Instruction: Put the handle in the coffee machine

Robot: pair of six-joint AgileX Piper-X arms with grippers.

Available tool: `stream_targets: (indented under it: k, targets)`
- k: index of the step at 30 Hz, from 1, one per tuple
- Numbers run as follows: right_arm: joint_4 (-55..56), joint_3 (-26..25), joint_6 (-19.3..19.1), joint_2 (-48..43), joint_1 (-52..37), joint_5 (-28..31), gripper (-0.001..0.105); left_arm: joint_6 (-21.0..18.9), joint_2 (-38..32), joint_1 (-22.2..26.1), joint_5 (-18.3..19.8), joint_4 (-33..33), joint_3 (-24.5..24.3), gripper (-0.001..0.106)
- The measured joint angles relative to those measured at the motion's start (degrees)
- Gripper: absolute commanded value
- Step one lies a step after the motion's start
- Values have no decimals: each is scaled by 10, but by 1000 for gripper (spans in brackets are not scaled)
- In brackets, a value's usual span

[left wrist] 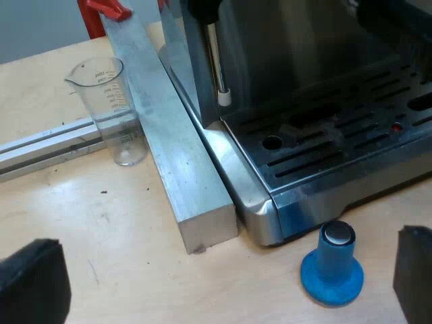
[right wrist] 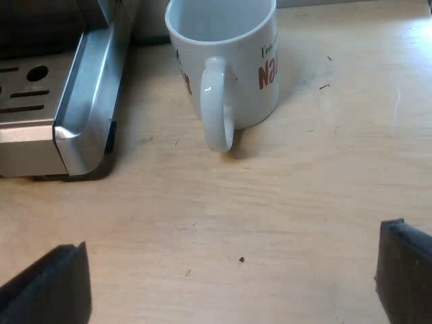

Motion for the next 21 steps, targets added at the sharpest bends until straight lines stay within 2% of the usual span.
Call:
stream_targets:
  k: [3,5,8,13,16,21]
  targets:
    - [0,0,0,0,0,0,86,0,0,0,0,0,0,105]
    - [0,0,0,0,0,0,86,20,0,0,0,0,0,105]
    - [1,0,0,0,0,0,86,28,0,0,0,0,0,105]
    - [1,0,0,0,0,0,86,30,0,0,6,0,0,105]
    - [1,0,0,0,0,0,86,30,0,0,22,0,0,105]
    - [1,0,0,0,0,0,86,30,0,0,21,0,0,105]
